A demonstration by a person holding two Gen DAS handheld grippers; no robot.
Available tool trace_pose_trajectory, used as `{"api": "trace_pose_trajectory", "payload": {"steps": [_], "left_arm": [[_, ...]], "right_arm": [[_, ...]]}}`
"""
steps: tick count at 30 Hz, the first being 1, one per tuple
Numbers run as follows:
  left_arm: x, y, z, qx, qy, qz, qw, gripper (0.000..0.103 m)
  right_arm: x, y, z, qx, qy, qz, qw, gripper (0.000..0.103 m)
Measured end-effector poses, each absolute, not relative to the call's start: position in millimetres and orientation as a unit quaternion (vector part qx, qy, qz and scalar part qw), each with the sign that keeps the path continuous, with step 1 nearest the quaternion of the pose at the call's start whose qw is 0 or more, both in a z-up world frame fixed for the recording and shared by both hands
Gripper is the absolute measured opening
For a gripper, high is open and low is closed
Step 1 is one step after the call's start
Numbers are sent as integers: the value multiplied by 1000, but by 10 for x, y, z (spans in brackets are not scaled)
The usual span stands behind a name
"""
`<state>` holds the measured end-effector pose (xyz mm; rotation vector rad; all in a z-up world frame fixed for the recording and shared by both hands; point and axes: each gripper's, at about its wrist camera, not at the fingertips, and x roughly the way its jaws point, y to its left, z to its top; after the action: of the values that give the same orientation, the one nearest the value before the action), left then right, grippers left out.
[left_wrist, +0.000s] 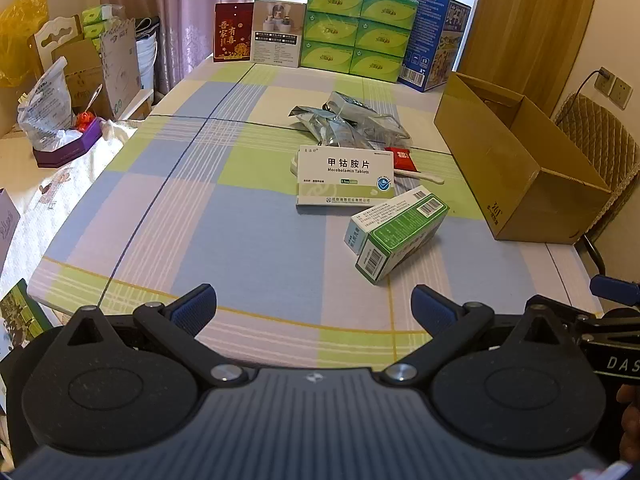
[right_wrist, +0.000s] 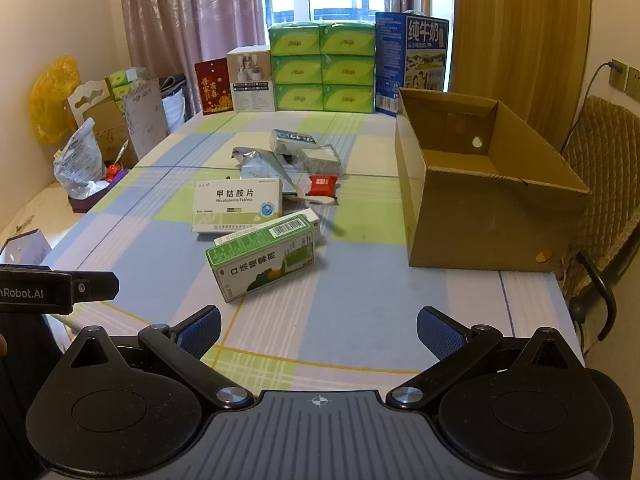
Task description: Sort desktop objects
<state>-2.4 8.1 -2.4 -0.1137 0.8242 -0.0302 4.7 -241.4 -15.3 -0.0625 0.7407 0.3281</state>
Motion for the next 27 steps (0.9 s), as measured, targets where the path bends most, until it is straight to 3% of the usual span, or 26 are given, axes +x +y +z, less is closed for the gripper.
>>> {"api": "trace_pose_trajectory", "payload": {"steps": [27], "left_arm": [[-56, 60, -58, -65, 405, -17, 912, 102]], "right_arm": [[39, -2413, -181, -27, 363, 161, 917, 101]]}}
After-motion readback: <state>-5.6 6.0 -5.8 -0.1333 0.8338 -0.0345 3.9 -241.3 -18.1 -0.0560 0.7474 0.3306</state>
